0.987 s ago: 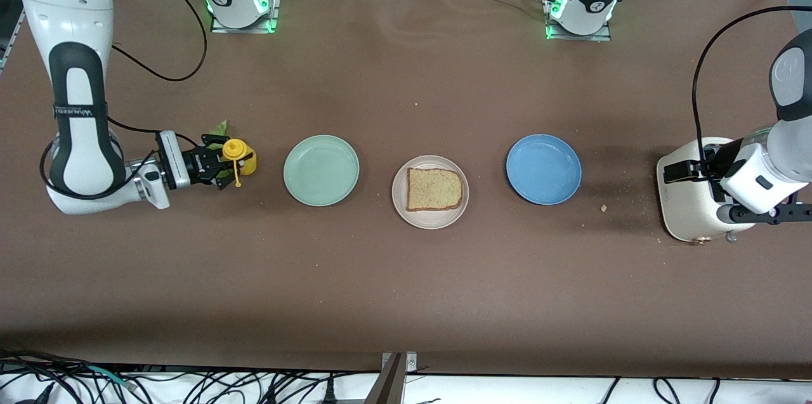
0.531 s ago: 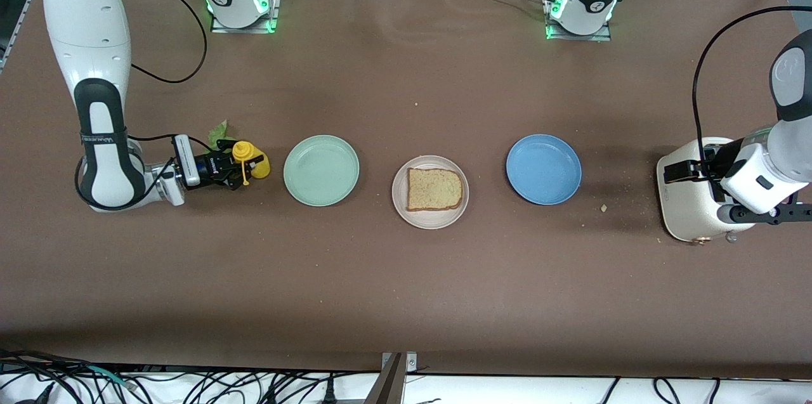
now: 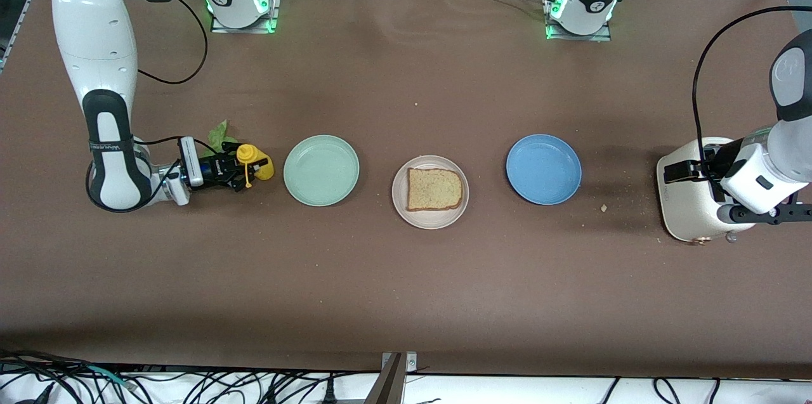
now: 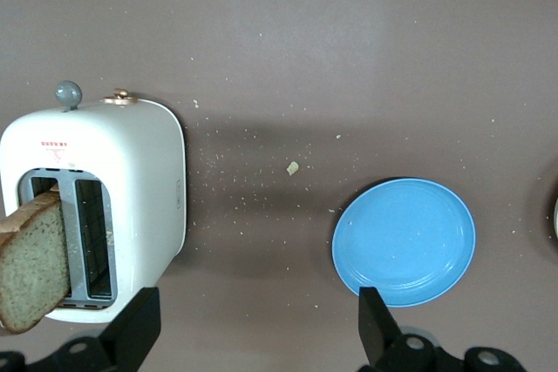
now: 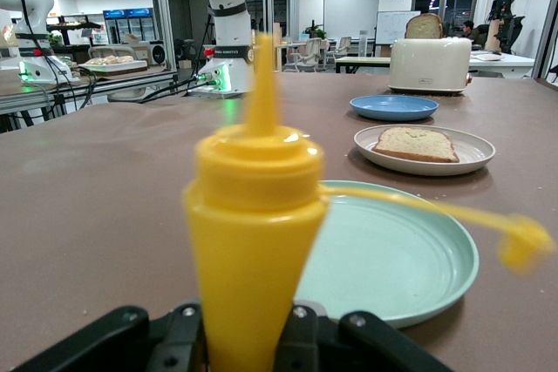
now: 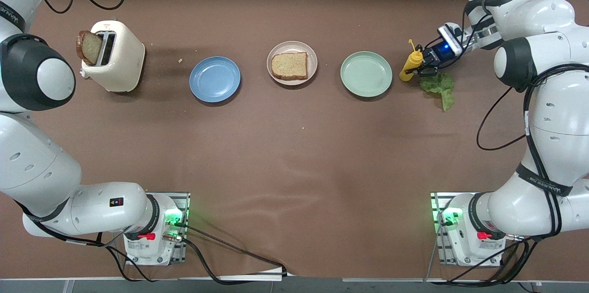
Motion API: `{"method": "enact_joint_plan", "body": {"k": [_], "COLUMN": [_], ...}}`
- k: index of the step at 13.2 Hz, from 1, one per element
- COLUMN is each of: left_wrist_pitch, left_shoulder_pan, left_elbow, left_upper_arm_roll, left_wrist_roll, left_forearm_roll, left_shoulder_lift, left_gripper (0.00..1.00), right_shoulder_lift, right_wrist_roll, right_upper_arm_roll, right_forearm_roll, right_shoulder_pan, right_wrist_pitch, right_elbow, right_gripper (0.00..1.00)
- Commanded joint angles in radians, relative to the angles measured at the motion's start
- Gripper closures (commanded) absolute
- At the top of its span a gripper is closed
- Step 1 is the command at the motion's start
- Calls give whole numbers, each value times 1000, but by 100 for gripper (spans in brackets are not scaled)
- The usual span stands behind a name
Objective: Make sandwich in beige plate with both arms
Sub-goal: 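Lower the mustard, open the right gripper and draw it back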
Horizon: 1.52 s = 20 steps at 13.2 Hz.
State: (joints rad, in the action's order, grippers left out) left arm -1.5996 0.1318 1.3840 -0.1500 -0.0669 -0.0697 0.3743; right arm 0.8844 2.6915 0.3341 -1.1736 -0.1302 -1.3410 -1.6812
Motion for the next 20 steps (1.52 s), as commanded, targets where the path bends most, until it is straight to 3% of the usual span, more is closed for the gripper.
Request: {"method": "enact_joint_plan", "body": {"k": [1, 2, 3, 6, 9, 12, 16, 20], "left_wrist_pitch": [6, 6, 6, 6, 6, 6, 6, 6], "left_shoulder_pan": [5, 5, 5, 5, 5, 5, 5, 5], "left_elbow": [13, 13, 13, 13, 13, 13, 13, 13], "left_upper_arm_roll": [-8, -8, -8, -8, -8, -8, -10, -8], "left_wrist_roll": [18, 18, 18, 18, 18, 18, 18, 18], "left_forearm_roll": [-33, -33, -33, -33, -33, -33, -33, -33], "left_shoulder_lift": [-18, -18, -18, -18, -18, -18, -18, -17], "left_gripper": [0, 0, 0, 0, 0, 0, 0, 0], "right_shoulder_lift": [13, 10, 5, -33, -106, -208, -315, -347], "right_wrist_roll": [19, 5, -21, -155, -371, -624, -922, -1220], "right_upper_arm_roll": [-10, -9, -7, 48, 80, 83, 86, 86], "right_forearm_roll": [-18, -17, -11, 26, 147, 259, 509, 760], "right_shoulder_pan": [18, 18, 18, 11, 7, -6, -46, -107], "right_wrist_pitch": [28, 28, 29, 39, 51, 43, -53, -179], "right_elbow": [21, 23, 28, 38, 122, 141, 158, 146], "right_gripper": [31, 17, 9, 9, 9, 9, 9, 11]}}
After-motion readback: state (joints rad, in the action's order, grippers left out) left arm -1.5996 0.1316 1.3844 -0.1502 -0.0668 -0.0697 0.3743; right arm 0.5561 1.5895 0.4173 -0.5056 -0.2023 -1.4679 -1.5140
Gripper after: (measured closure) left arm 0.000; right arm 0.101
